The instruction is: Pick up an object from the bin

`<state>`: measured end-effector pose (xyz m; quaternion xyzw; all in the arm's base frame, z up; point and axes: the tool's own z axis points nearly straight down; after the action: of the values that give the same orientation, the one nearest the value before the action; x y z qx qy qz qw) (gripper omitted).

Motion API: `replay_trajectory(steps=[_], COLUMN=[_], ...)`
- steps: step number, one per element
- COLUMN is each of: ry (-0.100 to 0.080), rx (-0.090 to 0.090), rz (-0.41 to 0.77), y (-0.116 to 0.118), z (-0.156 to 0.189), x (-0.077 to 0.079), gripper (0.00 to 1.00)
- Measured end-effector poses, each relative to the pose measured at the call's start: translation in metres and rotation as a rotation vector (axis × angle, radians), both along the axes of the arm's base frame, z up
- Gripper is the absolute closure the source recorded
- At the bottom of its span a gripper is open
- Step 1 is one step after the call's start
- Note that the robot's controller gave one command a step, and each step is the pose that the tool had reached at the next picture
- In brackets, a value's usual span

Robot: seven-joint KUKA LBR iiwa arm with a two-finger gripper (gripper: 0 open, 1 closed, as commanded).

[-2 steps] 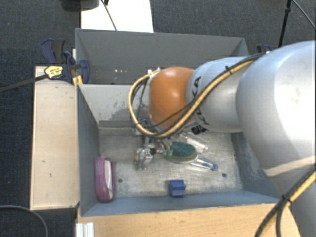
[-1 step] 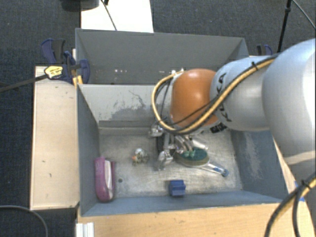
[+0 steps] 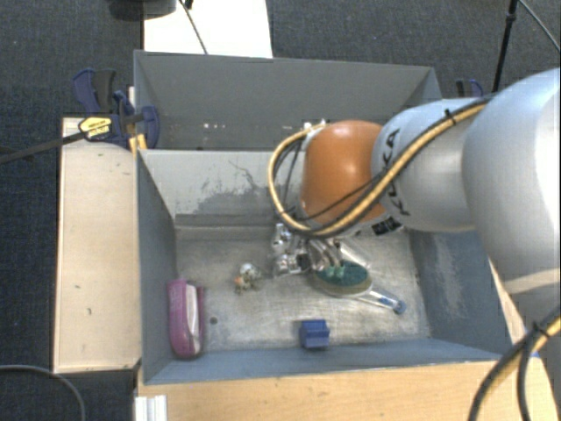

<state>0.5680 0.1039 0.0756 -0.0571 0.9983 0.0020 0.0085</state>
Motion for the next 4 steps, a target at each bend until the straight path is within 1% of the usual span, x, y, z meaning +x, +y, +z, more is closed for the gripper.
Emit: replay_trajectory(steps=[1,2,3,4], ry=[0.01,0.005,0.008,0.002], rx=[-0.002,-0.004,-0.001,-0.002], rz=[-0.002,0.001,-0.036,-0.062], y=[0.0,-0.08,-0.096,-0.167], z=[-0.003,-0.002,-0.002,-0.002], x=[-0.003,-0.002,-0.006,0.008], gripper=[0.0,0.0,0.0,0.0])
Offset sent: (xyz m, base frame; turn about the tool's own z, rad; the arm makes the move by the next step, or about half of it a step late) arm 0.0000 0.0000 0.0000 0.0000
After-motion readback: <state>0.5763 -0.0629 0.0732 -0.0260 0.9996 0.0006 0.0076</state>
